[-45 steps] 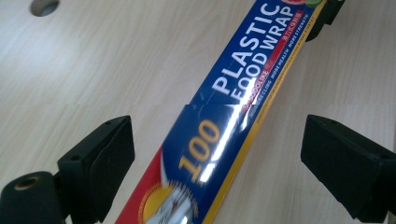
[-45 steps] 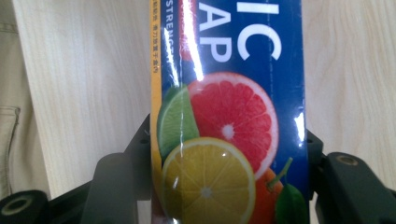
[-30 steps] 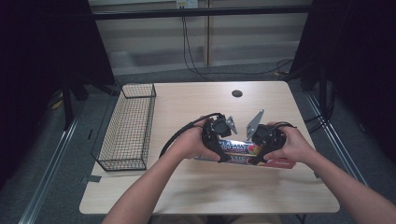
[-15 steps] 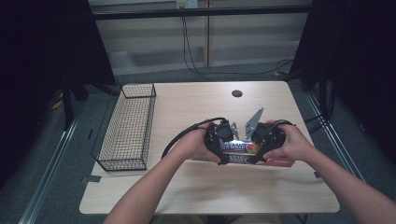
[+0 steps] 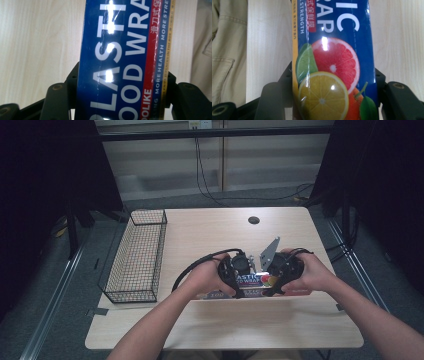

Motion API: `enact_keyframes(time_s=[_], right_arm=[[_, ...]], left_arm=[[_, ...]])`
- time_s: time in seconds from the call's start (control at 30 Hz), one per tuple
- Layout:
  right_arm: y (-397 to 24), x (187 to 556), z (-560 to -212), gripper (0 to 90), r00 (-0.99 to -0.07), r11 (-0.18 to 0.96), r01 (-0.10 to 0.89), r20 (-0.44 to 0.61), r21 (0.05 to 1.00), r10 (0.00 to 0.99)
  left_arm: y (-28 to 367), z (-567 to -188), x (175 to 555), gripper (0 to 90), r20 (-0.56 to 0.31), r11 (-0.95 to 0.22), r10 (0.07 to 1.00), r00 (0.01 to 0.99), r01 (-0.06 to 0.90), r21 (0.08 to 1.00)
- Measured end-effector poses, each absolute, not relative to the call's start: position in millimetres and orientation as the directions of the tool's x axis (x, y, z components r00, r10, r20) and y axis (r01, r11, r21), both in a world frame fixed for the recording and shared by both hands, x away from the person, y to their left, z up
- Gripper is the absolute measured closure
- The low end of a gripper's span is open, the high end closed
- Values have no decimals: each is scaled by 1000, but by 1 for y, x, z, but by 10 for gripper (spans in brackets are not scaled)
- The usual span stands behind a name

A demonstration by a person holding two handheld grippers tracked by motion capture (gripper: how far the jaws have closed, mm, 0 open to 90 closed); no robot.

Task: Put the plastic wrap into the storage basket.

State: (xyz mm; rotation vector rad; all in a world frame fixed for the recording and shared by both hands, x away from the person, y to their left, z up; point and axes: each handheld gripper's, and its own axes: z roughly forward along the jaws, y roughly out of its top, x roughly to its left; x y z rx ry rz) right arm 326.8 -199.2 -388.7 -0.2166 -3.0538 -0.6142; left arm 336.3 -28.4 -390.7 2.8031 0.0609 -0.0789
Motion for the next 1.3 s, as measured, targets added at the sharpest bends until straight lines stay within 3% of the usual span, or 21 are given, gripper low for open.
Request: enact_keyframes(time_s=[0.2, 0.23, 0.37, 0.43, 0.63, 1.3], right_arm=[[-198, 326, -390, 399, -991, 910, 133, 49, 393, 123], [-197, 327, -391, 363, -991, 903, 136, 48, 407, 127], [-201, 331, -390, 281, -985, 879, 173, 56, 444, 166], [-207, 334, -388, 181, -978, 868, 202, 46, 454, 203], [-224, 343, -380, 99, -957, 822, 257, 17, 509, 289], [-252, 345, -388, 69, -918, 777, 350, 25, 523, 396]], left_arm=[[-27, -387, 331, 419, -47, -945, 53, 997, 65, 321], [-25, -384, 333, 422, -25, -958, 39, 999, 44, 284], [-21, -384, 330, 426, -38, -948, 102, 994, 109, 299], [-15, -385, 332, 427, -39, -946, 130, 991, 136, 296], [5, -385, 338, 427, -65, -931, 203, 977, 214, 297], [52, -379, 352, 426, -97, -870, 382, 919, 393, 297]])
